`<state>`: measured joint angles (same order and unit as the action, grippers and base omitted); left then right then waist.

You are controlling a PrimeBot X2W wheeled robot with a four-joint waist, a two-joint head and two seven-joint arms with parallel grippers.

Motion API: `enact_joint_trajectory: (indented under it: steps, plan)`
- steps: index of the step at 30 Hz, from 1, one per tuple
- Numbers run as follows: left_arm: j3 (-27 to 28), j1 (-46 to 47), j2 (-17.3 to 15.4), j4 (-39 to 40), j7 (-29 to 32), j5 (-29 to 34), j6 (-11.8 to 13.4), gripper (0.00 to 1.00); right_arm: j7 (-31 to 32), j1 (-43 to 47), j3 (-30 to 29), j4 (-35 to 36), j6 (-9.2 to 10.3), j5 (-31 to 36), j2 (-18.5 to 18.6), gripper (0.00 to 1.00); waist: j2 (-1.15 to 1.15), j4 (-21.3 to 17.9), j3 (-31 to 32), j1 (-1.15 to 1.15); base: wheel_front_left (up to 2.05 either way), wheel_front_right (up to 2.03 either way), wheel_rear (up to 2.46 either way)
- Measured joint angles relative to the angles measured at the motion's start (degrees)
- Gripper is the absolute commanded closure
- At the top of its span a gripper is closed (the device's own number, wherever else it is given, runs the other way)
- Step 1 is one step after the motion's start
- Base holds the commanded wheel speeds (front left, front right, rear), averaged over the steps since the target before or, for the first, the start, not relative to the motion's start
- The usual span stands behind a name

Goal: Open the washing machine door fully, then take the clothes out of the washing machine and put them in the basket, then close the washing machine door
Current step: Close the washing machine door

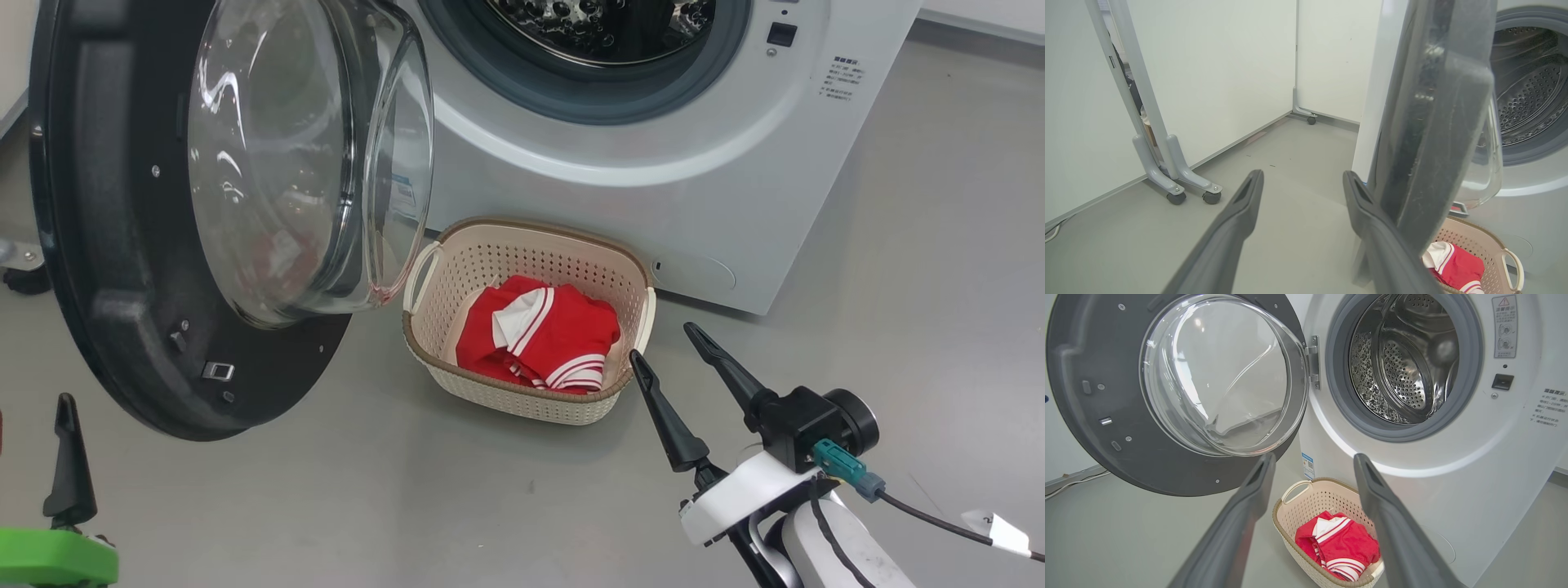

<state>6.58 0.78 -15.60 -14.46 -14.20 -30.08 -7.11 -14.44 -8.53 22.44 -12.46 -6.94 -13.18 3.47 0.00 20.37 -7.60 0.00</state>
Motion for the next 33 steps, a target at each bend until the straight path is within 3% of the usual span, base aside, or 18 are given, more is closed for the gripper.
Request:
enact_joint_trajectory:
  steps: [20,21,23,33]
  plan:
    - [-0.33,0.0,-0.55,-0.51,-0.05,-0.64,0.0,0.0,0.0,0.64,0.19,-0.01,0.0,-0.4,-0.07,0.0,0.0,0.09,0.44,0.0,0.0,0.0,0.0]
    - [-0.47,0.0,-0.56,-0.59,-0.07,-0.68,0.0,0.43,0.0,0.64,0.19,-0.01,0.0,-0.41,-0.07,0.0,0.0,0.08,0.41,0.0,0.0,0.0,0.0]
    - [-0.67,0.0,-0.56,-0.79,-0.07,-0.69,0.0,1.0,0.0,0.64,0.18,-0.01,0.0,-0.41,-0.08,0.0,0.0,0.06,0.32,0.0,0.0,0.0,0.0]
    - [-1.15,0.11,-2.05,0.14,-0.07,-1.18,0.0,1.0,0.0,0.64,0.13,0.01,0.0,-0.41,-0.08,0.0,0.0,-0.04,-0.27,0.0,0.0,0.0,0.0]
